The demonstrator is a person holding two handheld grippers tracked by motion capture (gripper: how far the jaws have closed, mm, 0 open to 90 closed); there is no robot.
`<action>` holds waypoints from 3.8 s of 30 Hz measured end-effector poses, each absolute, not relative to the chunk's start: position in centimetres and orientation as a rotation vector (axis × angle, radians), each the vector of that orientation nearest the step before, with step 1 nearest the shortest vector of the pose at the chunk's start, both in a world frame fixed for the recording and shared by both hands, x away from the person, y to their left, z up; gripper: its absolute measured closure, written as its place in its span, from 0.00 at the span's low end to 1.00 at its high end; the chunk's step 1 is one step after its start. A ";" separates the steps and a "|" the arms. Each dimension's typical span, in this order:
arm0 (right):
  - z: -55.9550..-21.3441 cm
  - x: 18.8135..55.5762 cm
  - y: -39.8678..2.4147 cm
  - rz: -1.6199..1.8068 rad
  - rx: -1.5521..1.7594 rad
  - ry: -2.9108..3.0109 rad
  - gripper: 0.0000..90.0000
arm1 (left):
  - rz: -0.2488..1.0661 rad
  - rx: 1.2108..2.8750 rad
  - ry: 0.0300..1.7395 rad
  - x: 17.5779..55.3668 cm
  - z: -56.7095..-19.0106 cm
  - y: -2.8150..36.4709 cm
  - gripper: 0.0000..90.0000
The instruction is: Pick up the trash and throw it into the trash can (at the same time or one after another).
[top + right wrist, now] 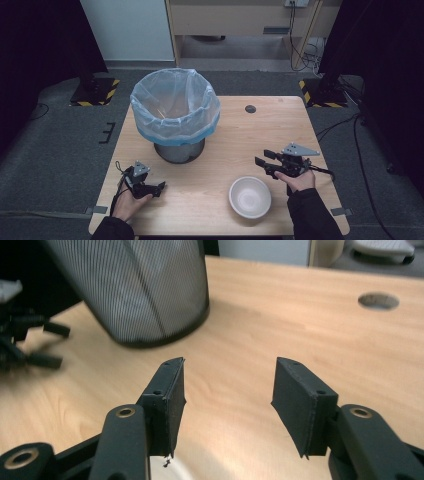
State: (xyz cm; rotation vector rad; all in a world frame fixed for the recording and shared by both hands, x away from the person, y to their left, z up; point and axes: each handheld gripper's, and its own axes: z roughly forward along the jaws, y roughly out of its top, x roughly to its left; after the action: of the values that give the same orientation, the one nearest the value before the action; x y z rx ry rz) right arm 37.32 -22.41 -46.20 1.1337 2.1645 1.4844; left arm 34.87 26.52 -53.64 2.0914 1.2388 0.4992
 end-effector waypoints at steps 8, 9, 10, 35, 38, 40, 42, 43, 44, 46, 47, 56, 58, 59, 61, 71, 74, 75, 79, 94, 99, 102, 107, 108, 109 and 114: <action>-49.1 35.6 -22.6 1.300 1.155 2.393 0.54 | 0.499 2.092 1.239 34.9 -53.6 26.5 0.00; -49.3 35.7 -22.5 1.279 1.151 2.408 0.55 | 0.499 2.092 1.239 34.9 -53.6 26.5 0.00; -49.3 35.7 -22.5 1.275 1.161 2.416 0.55 | 0.499 2.092 1.239 34.9 -53.6 26.5 0.00; -50.7 36.0 -22.0 1.177 1.225 2.612 0.87 | 0.499 2.093 1.238 34.9 -53.6 26.5 0.00; -50.5 36.0 -22.0 1.186 1.246 2.617 0.89 | 0.499 2.092 1.239 34.9 -53.6 26.5 0.00; -50.2 36.0 -22.0 1.206 1.254 2.605 0.90 | 0.499 2.092 1.239 34.9 -53.6 26.5 0.00; -49.9 36.0 -22.0 1.228 1.263 2.593 0.90 | 0.499 2.092 1.239 34.9 -53.6 26.5 0.00; -49.8 36.0 -22.0 1.234 1.263 2.590 0.91 | 0.499 2.092 1.239 34.9 -53.6 26.5 0.00; -49.5 36.0 -22.1 1.257 1.264 2.568 0.91 | 0.499 2.092 1.239 34.9 -53.6 26.5 0.00; -49.3 36.1 -22.2 1.272 1.268 2.557 0.92 | 0.499 2.092 1.239 34.9 -53.6 26.5 0.00; -49.0 36.1 -22.3 1.291 1.266 2.540 0.92 | 0.499 2.091 1.239 34.9 -53.6 26.5 0.00; -47.0 36.2 -23.4 1.419 1.277 2.353 0.93 | 0.499 2.092 1.239 34.9 -53.6 26.5 0.00; -46.7 36.2 -23.5 1.440 1.273 2.313 0.93 | 0.499 2.092 1.239 34.9 -53.6 26.5 0.00; -46.5 36.2 -23.5 1.451 1.276 2.296 0.93 | 0.499 2.092 1.239 34.9 -53.6 26.5 0.00; -46.2 36.2 -23.6 1.481 1.275 2.248 0.93 | 0.499 2.092 1.239 34.9 -53.6 26.5 0.00; -44.9 36.4 -24.2 1.602 1.276 2.026 0.93 | 0.499 2.092 1.239 34.9 -53.6 26.5 0.00; -44.6 36.5 -24.3 1.625 1.276 1.973 0.93 | 0.499 2.092 1.239 34.9 -53.6 26.5 0.00; -44.5 36.5 -24.4 1.630 1.275 1.956 0.93 | 0.499 2.092 1.239 34.9 -53.6 26.5 0.00; -43.9 36.6 -24.5 1.663 1.270 1.873 0.93 | 0.499 2.091 1.239 34.9 -53.6 26.5 0.00; -40.8 37.1 -25.2 1.775 1.219 1.692 0.93 | 0.499 2.091 1.239 34.9 -53.6 26.5 0.00; -39.0 37.3 -25.4 1.833 1.190 1.604 0.93 | 0.499 2.091 1.239 34.9 -53.6 26.5 0.00; -37.9 37.5 -25.5 1.862 1.175 1.556 0.93 | 0.499 2.092 1.239 34.9 -53.6 26.5 0.00; -36.4 37.8 -25.4 1.884 1.150 1.512 0.93 | 0.499 2.091 1.239 34.9 -53.6 26.5 0.00; -36.1 37.9 -25.3 1.887 1.148 1.505 0.93 | 0.499 2.092 1.239 34.9 -53.6 26.5 0.00; -35.8 38.0 -25.1 1.891 1.141 1.500 0.93 | 0.499 2.092 1.239 34.9 -53.6 26.5 0.00; -34.6 38.4 -24.5 1.915 1.119 1.468 0.93 | 0.499 2.092 1.239 34.9 -53.6 26.5 0.00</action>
State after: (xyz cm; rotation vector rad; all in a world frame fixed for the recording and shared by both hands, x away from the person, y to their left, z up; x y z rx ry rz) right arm 38.40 -24.47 -34.62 1.1189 1.4677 1.9155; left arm 34.88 26.52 -53.64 2.0915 1.2387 0.4990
